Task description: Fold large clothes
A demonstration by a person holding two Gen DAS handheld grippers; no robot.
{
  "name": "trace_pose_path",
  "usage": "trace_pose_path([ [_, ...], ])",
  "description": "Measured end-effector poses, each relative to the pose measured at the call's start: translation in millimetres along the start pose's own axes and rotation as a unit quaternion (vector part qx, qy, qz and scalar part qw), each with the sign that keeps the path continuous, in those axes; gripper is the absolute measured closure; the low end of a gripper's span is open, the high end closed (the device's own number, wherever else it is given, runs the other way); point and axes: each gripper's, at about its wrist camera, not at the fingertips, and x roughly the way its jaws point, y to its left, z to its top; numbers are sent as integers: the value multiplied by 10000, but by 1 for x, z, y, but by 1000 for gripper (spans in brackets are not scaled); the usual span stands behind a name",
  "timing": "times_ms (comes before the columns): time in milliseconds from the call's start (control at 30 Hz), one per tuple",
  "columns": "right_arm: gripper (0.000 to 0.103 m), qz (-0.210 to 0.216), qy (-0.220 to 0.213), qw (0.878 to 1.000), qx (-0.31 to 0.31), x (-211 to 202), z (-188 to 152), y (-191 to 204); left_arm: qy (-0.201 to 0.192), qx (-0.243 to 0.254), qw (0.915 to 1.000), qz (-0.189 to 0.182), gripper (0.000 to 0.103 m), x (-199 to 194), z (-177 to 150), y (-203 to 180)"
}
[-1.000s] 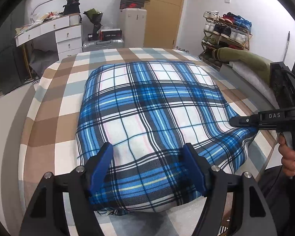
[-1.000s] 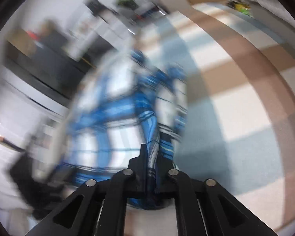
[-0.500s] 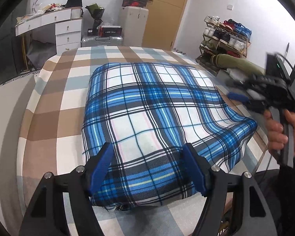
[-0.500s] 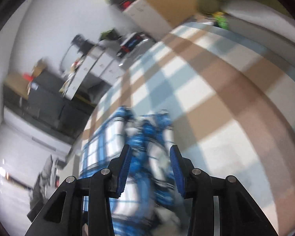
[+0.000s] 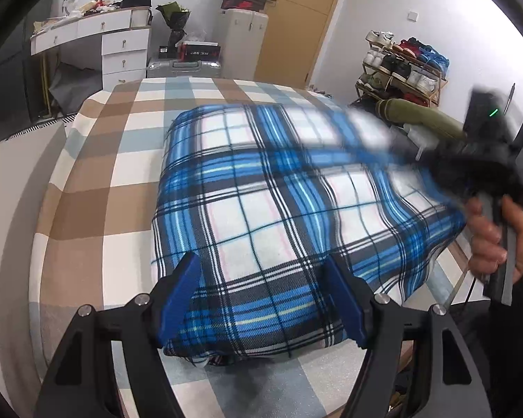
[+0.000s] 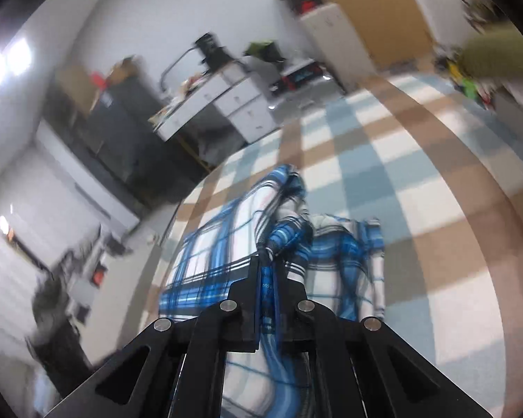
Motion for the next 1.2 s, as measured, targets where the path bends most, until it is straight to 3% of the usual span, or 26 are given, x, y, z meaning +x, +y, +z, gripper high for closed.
trace_pose_path([
  [67, 99, -446, 559, 9967, 380, 18, -10, -20, -10, 30, 10000, 41, 34, 0, 0, -2],
  [133, 95, -585, 425, 9970, 280, 9, -13, -19, -20, 14, 10000, 89, 34, 0, 0, -1],
  [200, 90, -451, 95, 9988, 185, -15, -16, -14, -11, -54, 10000, 55, 34, -2, 0, 1],
  [300, 53, -132, 19, 9997, 207, -33, -28, -18, 16, -158, 9999, 23, 34, -8, -2, 6],
  [333, 53, -162, 89, 9996, 194, -31, -31, -18, 16, -171, 9998, 34, 34, -10, -3, 8],
  [467, 55, 61, 585, 9979, 270, -25, -48, -21, -34, -360, 9993, 10, 34, -19, -15, 20],
  [533, 67, 31, 555, 9984, 93, -27, -50, -15, -12, -494, 9988, -30, 34, -18, -18, 26],
  [600, 72, -9, 537, 9984, -184, -29, -53, -6, 56, -582, 9983, 10, 34, -16, -18, 30],
  [633, 81, -16, 480, 9984, -296, -33, -54, -3, 70, -595, 9982, 53, 34, -15, -17, 31],
  [767, 99, 114, 176, 9985, -513, -49, -61, 3, 76, -621, 9980, 46, 34, -15, -17, 33],
  [900, 99, -224, 325, 9982, -449, -41, -62, 0, 131, -708, 9974, 51, 34, -12, -20, 37],
  [1033, 97, -295, 333, 9976, -526, -39, -62, 1, 203, -820, 9964, -53, 34, -11, -25, 41],
  [1200, 95, -1093, 589, 9897, -716, -21, -69, -1, 247, -926, 9952, -188, 34, -11, -28, 43],
])
